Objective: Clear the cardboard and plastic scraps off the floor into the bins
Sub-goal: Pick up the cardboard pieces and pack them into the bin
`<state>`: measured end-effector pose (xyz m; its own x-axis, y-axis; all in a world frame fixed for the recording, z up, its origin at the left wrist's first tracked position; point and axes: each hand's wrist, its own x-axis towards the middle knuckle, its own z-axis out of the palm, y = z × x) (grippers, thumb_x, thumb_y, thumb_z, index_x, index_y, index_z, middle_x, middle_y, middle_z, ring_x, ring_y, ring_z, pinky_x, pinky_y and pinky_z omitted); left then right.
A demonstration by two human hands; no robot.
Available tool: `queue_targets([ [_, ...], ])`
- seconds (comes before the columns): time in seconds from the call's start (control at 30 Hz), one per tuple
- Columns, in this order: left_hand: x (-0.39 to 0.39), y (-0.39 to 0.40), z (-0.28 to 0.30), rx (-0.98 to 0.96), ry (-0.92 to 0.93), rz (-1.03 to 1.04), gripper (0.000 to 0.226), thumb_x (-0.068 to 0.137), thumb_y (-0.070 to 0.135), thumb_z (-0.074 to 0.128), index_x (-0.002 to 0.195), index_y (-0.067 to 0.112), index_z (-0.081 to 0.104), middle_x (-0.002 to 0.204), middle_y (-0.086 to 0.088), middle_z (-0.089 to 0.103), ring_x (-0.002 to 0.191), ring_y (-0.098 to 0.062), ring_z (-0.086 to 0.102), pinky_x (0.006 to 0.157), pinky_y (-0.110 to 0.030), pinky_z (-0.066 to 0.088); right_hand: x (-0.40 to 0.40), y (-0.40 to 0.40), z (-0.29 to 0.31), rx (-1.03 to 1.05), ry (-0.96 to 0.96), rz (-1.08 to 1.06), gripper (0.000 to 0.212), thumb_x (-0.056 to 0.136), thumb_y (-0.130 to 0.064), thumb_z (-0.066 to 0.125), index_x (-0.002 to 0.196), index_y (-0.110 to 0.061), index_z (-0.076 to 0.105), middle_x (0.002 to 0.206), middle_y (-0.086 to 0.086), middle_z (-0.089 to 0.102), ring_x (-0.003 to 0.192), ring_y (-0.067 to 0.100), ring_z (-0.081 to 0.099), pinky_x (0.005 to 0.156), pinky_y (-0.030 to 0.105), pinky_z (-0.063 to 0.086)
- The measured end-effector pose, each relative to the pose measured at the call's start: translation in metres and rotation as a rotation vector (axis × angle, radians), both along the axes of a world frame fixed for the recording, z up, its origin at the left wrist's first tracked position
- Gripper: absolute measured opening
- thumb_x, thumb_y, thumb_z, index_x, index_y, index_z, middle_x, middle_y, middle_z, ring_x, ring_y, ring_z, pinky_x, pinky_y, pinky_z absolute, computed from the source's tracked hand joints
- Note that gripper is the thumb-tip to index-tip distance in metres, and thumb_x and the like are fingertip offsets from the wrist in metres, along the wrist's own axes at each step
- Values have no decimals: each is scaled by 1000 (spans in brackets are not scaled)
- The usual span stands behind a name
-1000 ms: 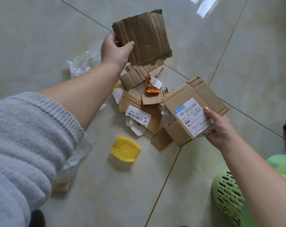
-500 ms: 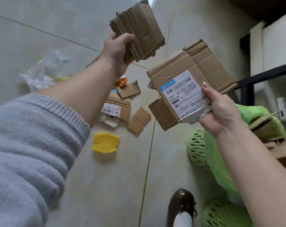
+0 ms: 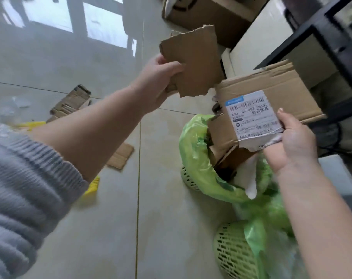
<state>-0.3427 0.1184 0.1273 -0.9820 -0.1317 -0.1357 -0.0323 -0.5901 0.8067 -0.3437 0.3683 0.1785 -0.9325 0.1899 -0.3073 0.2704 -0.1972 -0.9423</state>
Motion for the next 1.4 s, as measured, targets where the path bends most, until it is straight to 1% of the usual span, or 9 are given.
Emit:
queue_targets([
  [0.13, 25, 39, 21, -94, -2, -78, 33, 89, 0, 51, 121, 4, 48, 114, -21, 61, 100, -32, 64, 83, -46, 57, -7, 58, 25, 149, -36, -26, 19, 89, -12, 53, 101, 0, 60, 84, 15, 74, 77, 29, 73, 50, 42, 57],
  [0.3, 41, 89, 33, -223, 15, -92, 24, 89, -5, 48, 100, 15, 55, 95, -7, 63, 84, -18, 64, 74, -32, 59, 3, 118, 43, 212, -62, -108, 38, 88, -13, 47, 122, 4, 51, 109, 22, 66, 77, 31, 72, 55, 47, 57],
  [0.5, 51, 136, 30, -343, 79, -191, 29, 89, -5, 49, 101, 20, 56, 99, -4, 63, 94, -20, 62, 79, -34, 57, 26, 153, 47, 430, -16, -144, 17, 86, -3, 48, 73, -14, 48, 68, 8, 56, 40, 10, 61, 42, 25, 49],
  [0.67, 57, 154, 14, -657, 105, -153, 21, 80, 12, 54, 92, 29, 57, 97, -2, 65, 100, -28, 62, 84, -40, 54, 29, 137, 26, 656, -65, -39, 4, 73, -15, 49, 69, -14, 47, 68, 9, 50, 70, 23, 53, 62, 38, 38],
  [0.8, 57, 154, 5, -968, 116, -61, 30, 85, 7, 49, 110, 23, 54, 85, 13, 56, 85, -14, 53, 65, -19, 41, 23, 105, 3, 661, -118, 107, 6, 76, -13, 48, 80, -11, 52, 74, 12, 59, 69, 27, 59, 63, 34, 50],
  [0.9, 54, 153, -3, -1099, 152, -68, 41, 84, 8, 48, 123, 18, 52, 95, 6, 57, 86, -15, 53, 62, -21, 39, 16, 84, -13, 686, -182, 159, 34, 70, -20, 51, 102, -14, 61, 98, 18, 67, 89, 35, 64, 79, 49, 55],
  [1.1, 54, 157, -40, -1069, 1, -187, 38, 86, 16, 59, 123, 18, 54, 108, 0, 63, 103, -21, 58, 81, -23, 44, 5, 64, -40, 615, -295, 158, 41, 86, -21, 37, 125, -11, 46, 109, 12, 58, 93, 29, 59, 70, 35, 52],
  [1.23, 52, 143, -43, -910, 53, -140, 75, 75, 24, 70, 139, 28, 31, 124, -1, 54, 114, -21, 53, 96, -36, 48, 12, 60, -53, 478, -373, 110, 19, 94, -26, 37, 91, -15, 53, 88, 10, 59, 79, 27, 60, 54, 32, 51],
  [1.4, 61, 140, -33, -762, 290, -37, 78, 80, 18, 69, 143, 30, 25, 112, 13, 53, 100, -13, 59, 86, -37, 56, 17, 67, -58, 408, -373, 125, 38, 91, -54, 43, 102, -21, 57, 102, 8, 65, 94, 25, 65, 56, 31, 55],
])
